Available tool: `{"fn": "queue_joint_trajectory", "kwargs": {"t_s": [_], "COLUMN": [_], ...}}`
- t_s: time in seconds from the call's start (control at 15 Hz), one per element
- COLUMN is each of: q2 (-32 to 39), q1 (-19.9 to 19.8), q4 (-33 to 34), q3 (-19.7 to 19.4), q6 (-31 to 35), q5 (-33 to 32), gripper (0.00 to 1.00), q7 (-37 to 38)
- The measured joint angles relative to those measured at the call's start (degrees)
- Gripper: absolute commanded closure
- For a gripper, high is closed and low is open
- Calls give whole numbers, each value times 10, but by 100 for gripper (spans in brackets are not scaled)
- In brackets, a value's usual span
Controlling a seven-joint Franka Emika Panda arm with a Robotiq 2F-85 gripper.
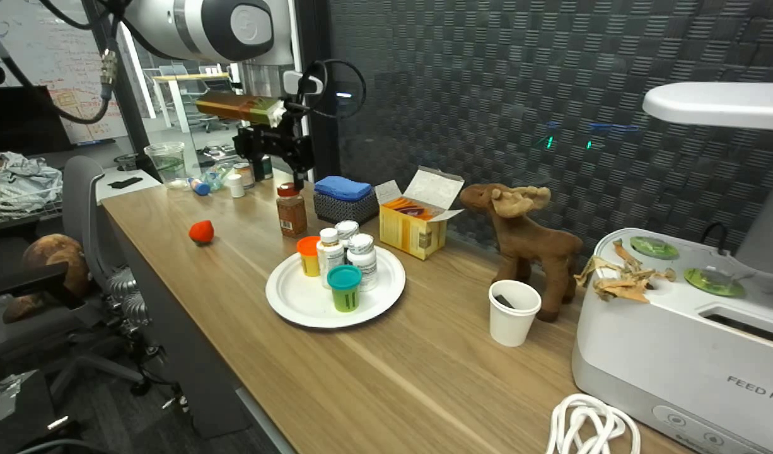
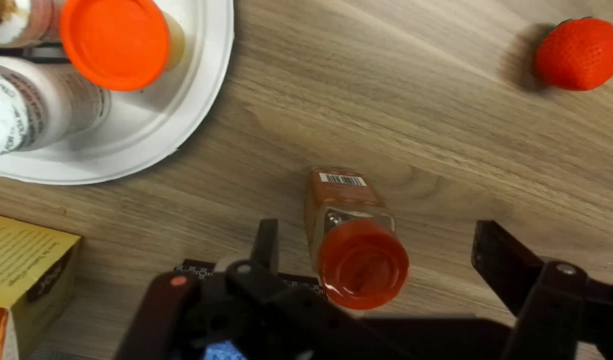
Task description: Put the containers and strawberry toy on the white plate
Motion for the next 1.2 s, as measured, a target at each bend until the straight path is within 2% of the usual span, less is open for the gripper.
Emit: {"fn": "queue_joint_trajectory", "kwargs": {"t_s": [0.33,0.73,0.8,0.93,1.2], "q2": [9,25,27,31,33], "q1": [10,19,20,21,21], "q4": [-1,-1,-1,-1,-1], "q3": [-1,-13,-14,-17,-19], "q6": [24,62,66,70,75], "q5": [-12,-62,-65,-69,-70], "gripper": [0,2,27,30,63], "q7": [32,86,90,98,103]}}
